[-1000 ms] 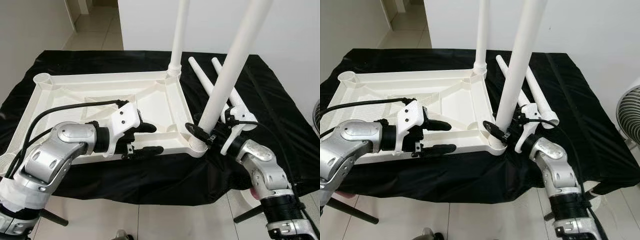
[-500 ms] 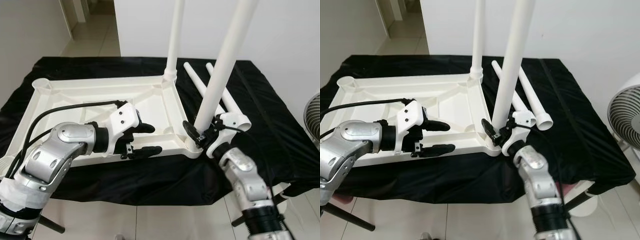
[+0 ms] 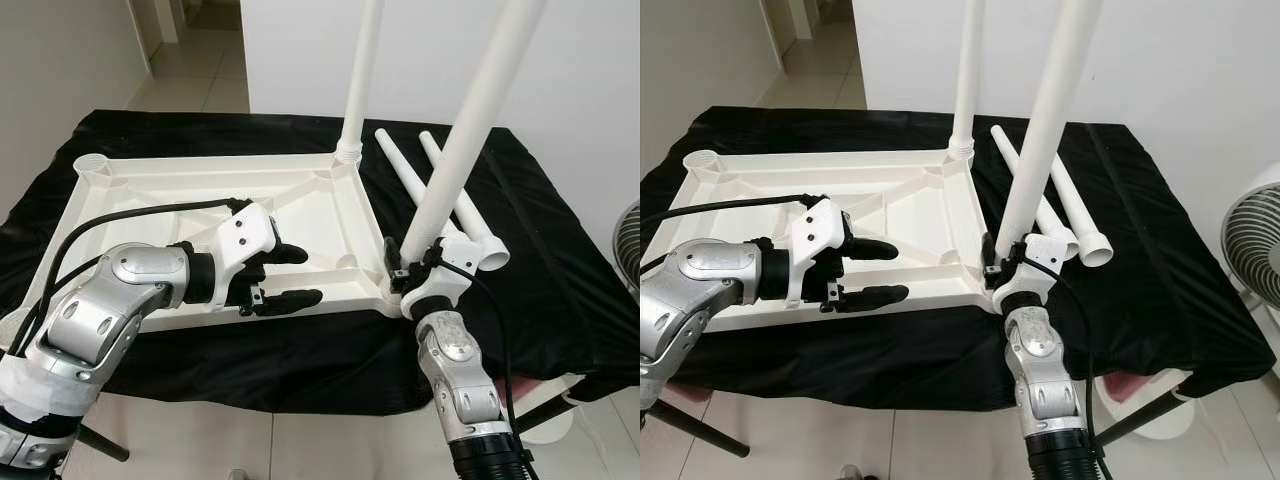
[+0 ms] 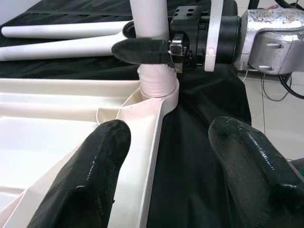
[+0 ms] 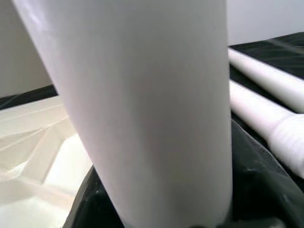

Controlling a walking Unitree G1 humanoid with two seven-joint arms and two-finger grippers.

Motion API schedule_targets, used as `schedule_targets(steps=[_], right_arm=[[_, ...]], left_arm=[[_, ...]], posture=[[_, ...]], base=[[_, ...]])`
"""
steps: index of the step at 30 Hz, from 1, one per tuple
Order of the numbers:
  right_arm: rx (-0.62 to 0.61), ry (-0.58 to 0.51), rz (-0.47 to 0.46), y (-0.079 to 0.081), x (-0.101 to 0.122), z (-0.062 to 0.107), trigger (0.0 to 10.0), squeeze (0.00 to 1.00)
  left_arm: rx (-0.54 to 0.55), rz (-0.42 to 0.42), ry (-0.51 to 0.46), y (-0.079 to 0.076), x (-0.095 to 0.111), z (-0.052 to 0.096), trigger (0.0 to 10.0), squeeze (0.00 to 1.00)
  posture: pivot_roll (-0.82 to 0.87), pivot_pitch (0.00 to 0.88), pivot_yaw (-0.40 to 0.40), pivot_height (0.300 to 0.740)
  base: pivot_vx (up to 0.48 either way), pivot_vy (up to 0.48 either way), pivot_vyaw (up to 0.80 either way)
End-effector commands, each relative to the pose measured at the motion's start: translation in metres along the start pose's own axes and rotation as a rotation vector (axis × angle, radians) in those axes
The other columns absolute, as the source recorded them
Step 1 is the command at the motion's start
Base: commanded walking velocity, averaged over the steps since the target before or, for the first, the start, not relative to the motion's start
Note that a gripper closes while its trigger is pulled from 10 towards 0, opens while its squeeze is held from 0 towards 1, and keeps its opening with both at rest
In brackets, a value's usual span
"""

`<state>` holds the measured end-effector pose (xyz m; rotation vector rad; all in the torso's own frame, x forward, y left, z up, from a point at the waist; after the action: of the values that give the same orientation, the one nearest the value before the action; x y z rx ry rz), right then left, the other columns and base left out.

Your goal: Building children table

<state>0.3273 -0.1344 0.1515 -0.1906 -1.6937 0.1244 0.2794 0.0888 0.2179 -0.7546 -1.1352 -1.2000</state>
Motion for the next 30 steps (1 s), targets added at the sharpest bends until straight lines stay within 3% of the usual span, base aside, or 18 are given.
schedule_targets(steps=[1,3,7,8,9,10,11,12,23,30], right_arm=[[-0.054,0.260,0.060,-0.014,-0.060,0.017,10.0,0.00],[-0.028,0.241,0.013,-0.003,-0.055,0.015,10.0,0.00],[-0.012,0.225,0.012,0.001,-0.053,0.014,10.0,0.00],[0.016,0.212,0.000,0.004,-0.050,0.013,10.0,0.95],[0.053,0.195,-0.031,0.009,-0.047,0.012,10.0,1.00],[0.053,0.195,-0.031,0.009,-0.047,0.012,10.0,1.00],[0.138,0.139,-0.060,0.020,-0.035,0.012,10.0,0.22],[0.164,0.118,-0.066,0.023,-0.031,0.012,10.0,0.00],[0.251,0.031,-0.112,0.030,-0.013,0.011,10.0,0.00],[0.278,-0.052,-0.072,0.025,0.003,0.007,10.0,0.00]], left_arm=[[0.009,-0.002,0.008,0.002,0.000,0.001,10.0,0.00],[0.011,-0.002,0.007,0.002,0.001,0.001,10.0,0.00],[0.012,-0.002,0.007,0.002,0.001,0.001,10.0,0.00],[0.013,-0.002,0.007,0.002,0.001,0.001,10.0,0.00],[0.014,-0.002,0.008,0.002,0.001,0.001,10.0,0.00],[0.014,-0.002,0.008,0.002,0.001,0.001,10.0,0.00],[0.016,-0.002,0.007,0.001,0.001,0.001,10.0,0.00],[0.016,-0.002,0.007,0.001,0.001,0.001,10.0,0.00],[0.016,0.000,0.005,0.001,0.001,0.001,10.0,0.00],[0.018,-0.002,0.006,0.001,0.001,0.001,10.0,0.00]], posture=[[-0.01,0.141,0.035,0.740],[-0.01,0.143,0.034,0.740],[-0.01,0.143,0.034,0.740],[-0.01,0.143,0.034,0.740],[-0.01,0.143,0.034,0.740],[-0.01,0.143,0.034,0.740],[-0.01,0.144,0.031,0.740],[-0.01,0.144,0.031,0.740],[-0.01,0.144,0.033,0.740],[-0.01,0.144,0.033,0.740]], base=[[0.000,0.000,0.00],[0.000,0.000,0.00],[0.000,0.000,0.00],[0.000,0.000,0.00],[0.000,0.000,0.00],[0.000,0.000,0.00],[0.000,0.000,0.00],[0.000,0.000,0.00],[0.000,0.000,0.00],[0.000,0.000,0.00]])
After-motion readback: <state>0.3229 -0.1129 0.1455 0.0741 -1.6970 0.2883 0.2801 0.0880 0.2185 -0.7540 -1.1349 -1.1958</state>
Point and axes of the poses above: a point about 5 cm out from each wrist's last joint towards the gripper, its own z axis pointing back from the gripper into the wrist, its own x axis along the axis of the wrist's last joint, y = z × x, the point moved 3 cm from there along -z, pointing out of the wrist towards the gripper, and after that the axes turned 11 degrees about z, right-handed, at the moved point
